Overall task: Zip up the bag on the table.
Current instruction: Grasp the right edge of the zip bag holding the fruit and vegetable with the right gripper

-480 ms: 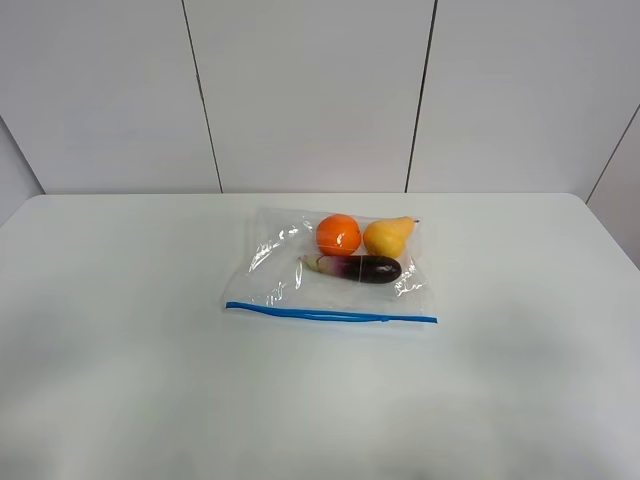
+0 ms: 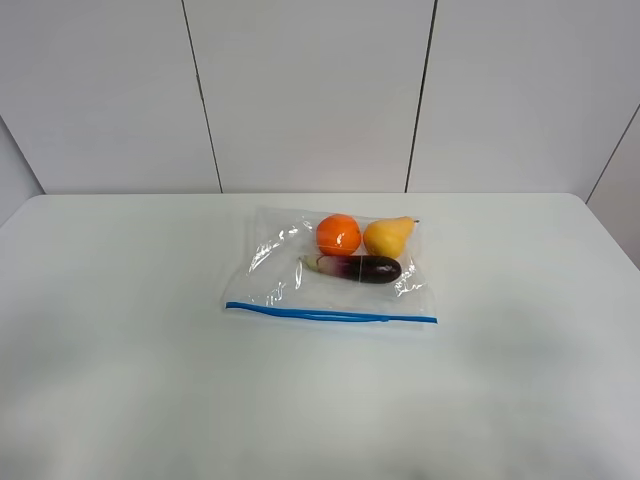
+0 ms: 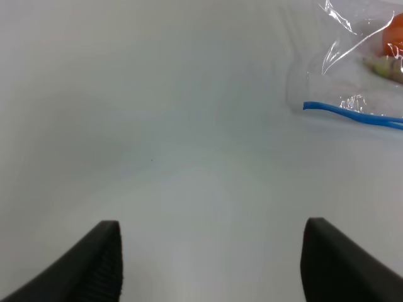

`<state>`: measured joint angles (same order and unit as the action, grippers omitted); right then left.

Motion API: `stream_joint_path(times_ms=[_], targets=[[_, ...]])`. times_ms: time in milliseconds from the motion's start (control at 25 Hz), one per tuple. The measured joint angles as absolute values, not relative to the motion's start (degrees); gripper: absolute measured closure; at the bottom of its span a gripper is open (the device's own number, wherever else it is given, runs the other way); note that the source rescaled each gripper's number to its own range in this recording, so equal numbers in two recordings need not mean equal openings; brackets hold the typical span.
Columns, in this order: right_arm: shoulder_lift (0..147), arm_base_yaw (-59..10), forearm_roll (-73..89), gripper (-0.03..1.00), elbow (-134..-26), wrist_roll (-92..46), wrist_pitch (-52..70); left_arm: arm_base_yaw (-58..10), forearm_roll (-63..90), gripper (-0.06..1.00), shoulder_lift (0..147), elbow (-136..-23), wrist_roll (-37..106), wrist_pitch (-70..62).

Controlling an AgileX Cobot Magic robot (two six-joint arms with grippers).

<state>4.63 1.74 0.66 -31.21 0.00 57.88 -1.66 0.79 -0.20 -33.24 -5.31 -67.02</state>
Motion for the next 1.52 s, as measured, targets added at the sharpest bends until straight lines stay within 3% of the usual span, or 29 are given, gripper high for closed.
stream_joint_path(times_ms=[200, 440, 760, 1000, 1200, 1520], targets=[[18.82, 1.74, 0.95, 0.00, -37.76, 0.00, 50.85, -1.66, 0.79, 0.17, -0.20, -33.24, -5.31, -67.02], [37.15, 1.74, 6.67, -0.01, -43.66, -1.06, 47.26, -1.66, 0.79, 0.17, -0.20, -33.24, -5.31, -67.02], [71.97, 1.74, 28.99, -0.01, -50.76, -17.78, 41.20, -1.66, 0.79, 0.17, -0.20, -33.24, -5.31, -67.02], [91.63, 1.74, 44.81, -0.01, -54.87, -32.02, 44.12, -1.66, 0.79, 0.17, -0.20, -33.24, -5.31, -67.02], [101.31, 1.74, 55.82, -0.01, -55.23, -41.44, 47.93, -1.66, 0.79, 0.17, -0.20, -33.24, -5.31, -67.02], [108.61, 4.93, 58.85, -0.01, -55.34, -47.07, 52.38, -1.66, 0.79, 0.17, -0.20, -33.24, -5.31, -67.02]])
